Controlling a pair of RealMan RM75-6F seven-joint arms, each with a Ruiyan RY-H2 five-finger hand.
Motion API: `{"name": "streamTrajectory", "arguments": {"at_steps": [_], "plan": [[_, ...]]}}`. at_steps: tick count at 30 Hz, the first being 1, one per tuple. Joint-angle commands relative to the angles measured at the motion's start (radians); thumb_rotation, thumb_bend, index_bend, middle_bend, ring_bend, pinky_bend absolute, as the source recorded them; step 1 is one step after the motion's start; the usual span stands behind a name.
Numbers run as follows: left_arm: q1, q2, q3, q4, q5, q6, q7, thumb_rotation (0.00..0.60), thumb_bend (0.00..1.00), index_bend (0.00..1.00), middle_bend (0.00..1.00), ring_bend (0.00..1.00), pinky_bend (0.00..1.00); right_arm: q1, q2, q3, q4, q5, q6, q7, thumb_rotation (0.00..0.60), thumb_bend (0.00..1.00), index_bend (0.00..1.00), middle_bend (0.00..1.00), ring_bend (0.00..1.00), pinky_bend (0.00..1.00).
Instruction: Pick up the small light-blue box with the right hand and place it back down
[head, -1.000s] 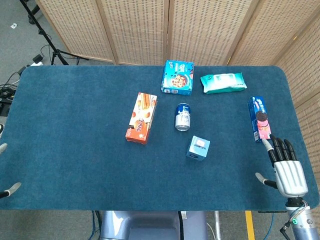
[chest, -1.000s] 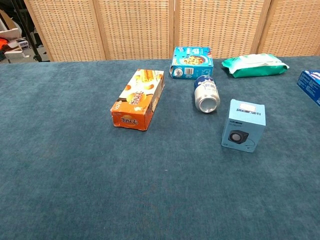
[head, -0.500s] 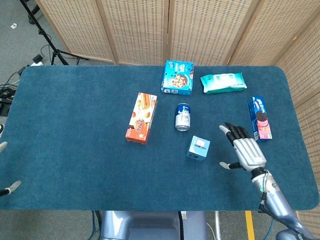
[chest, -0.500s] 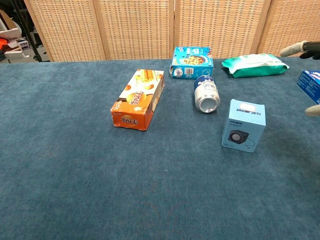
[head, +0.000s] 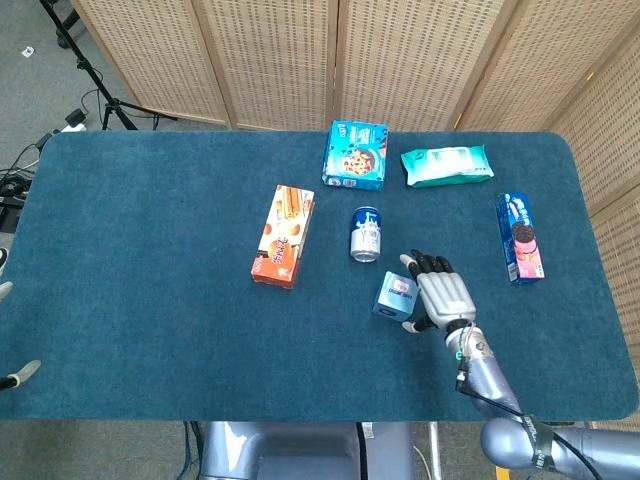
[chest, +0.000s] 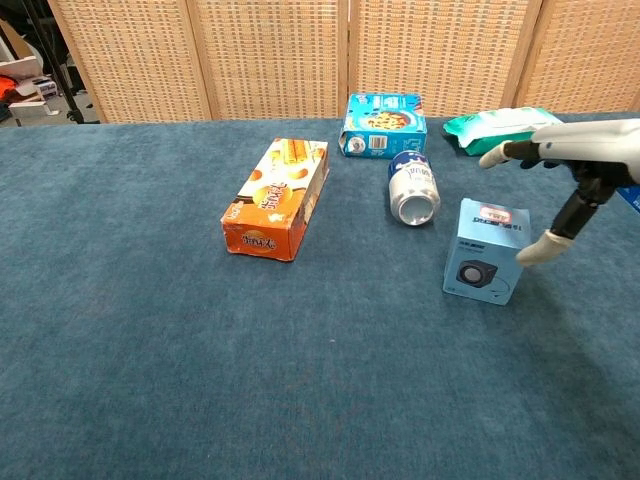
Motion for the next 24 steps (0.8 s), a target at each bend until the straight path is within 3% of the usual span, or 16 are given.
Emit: {"name": "streamTrajectory", "arguments": {"at_steps": [1,6,8,10,15,21,24], "plan": [[0.000,0.001,-0.001,0.000,-0.003,-0.001,-0.002,0.600,0.00,0.00,0.00,0.00,0.00,0.048,-0.065,0.011,0.016,0.046,0.042,-0.044,0.600,0.00,0.00,0.00,0.00,0.01],[-0.001,0.003,-0.002,0.001,-0.006,-0.004,-0.006,0.600,0.00,0.00,0.00,0.00,0.00,0.088,-0.144,0.010,0.096,0.072,0.083,-0.079,0.600,0.00,0.00,0.01,0.00,0.03],[-0.001,0.004,-0.003,0.001,-0.008,-0.004,-0.010,0.600,0.00,0.00,0.00,0.00,0.00,0.095,-0.170,0.006,0.130,0.075,0.092,-0.086,0.600,0.00,0.03,0.06,0.02,0.05],[-0.001,0.005,-0.005,0.001,-0.012,-0.004,-0.014,0.600,0.00,0.00,0.00,0.00,0.00,0.100,-0.188,0.002,0.156,0.075,0.101,-0.092,0.600,0.00,0.08,0.14,0.08,0.08],[-0.004,0.007,-0.007,0.004,-0.019,-0.011,-0.021,0.600,0.00,0.00,0.00,0.00,0.00,0.101,-0.213,-0.021,0.202,0.057,0.123,-0.116,0.600,0.01,0.31,0.40,0.38,0.23],[-0.004,0.007,-0.007,0.003,-0.016,-0.011,-0.020,0.600,0.00,0.00,0.00,0.00,0.00,0.087,-0.192,-0.036,0.190,0.025,0.116,-0.106,0.600,0.15,0.43,0.56,0.51,0.31],[-0.002,0.008,-0.007,0.003,-0.014,-0.007,-0.024,0.600,0.00,0.00,0.00,0.00,0.00,0.064,-0.130,-0.069,0.145,-0.083,0.115,-0.085,0.600,0.16,0.43,0.57,0.51,0.31]]}}
